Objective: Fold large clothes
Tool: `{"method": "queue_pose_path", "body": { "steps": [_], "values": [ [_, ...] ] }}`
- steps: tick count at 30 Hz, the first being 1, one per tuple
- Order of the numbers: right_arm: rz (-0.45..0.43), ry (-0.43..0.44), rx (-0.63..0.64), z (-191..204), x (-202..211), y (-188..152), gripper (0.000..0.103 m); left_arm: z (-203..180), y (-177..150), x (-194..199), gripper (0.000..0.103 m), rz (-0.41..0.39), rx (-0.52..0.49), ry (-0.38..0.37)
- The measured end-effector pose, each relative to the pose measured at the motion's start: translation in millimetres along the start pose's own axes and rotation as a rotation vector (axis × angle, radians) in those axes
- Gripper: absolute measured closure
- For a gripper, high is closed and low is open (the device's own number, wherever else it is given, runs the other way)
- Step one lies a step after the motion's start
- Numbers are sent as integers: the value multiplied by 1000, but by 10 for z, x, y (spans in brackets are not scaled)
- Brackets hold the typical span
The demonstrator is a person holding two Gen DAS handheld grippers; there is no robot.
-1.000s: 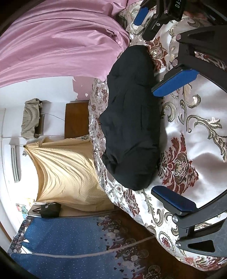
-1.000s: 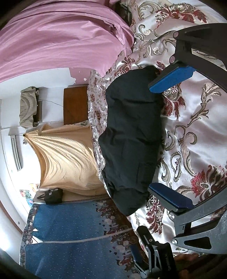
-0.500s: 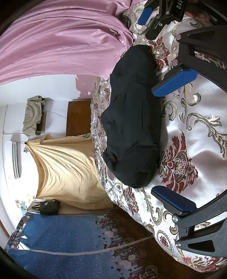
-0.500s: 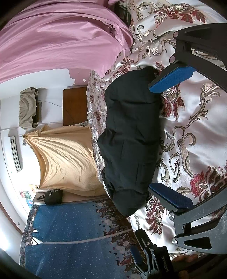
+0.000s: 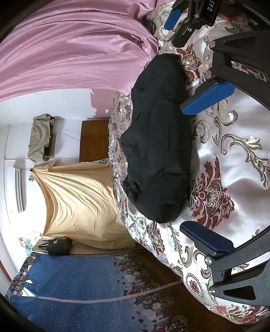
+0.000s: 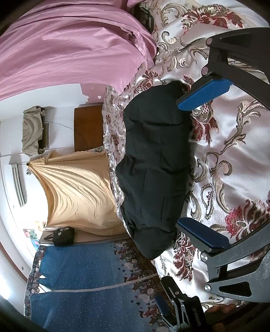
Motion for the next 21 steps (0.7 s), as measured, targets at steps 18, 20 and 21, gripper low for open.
{"method": "queue_pose_path", "body": {
  "steps": [18, 20, 21],
  "values": [
    [1, 0, 0, -4, 2, 0, 2, -8, -3, 14, 0, -2, 1, 0],
    [-1, 1, 0, -5, 0, 3, 2, -6, 0, 17, 0, -4, 1, 2],
    [0, 1, 0, -3, -2, 5, 2, -6, -1, 15, 0, -4, 1, 1]
  ]
}}
Point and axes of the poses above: each gripper's, at about its wrist camera, not at the fingertips, and x roughly against the way its jaws point, z to its left, y to its top, the point moved 2 cm from there along -x, roughly the way its jaws point, and after that the axes turned 1 degree about -x, right-handed, at the moved point
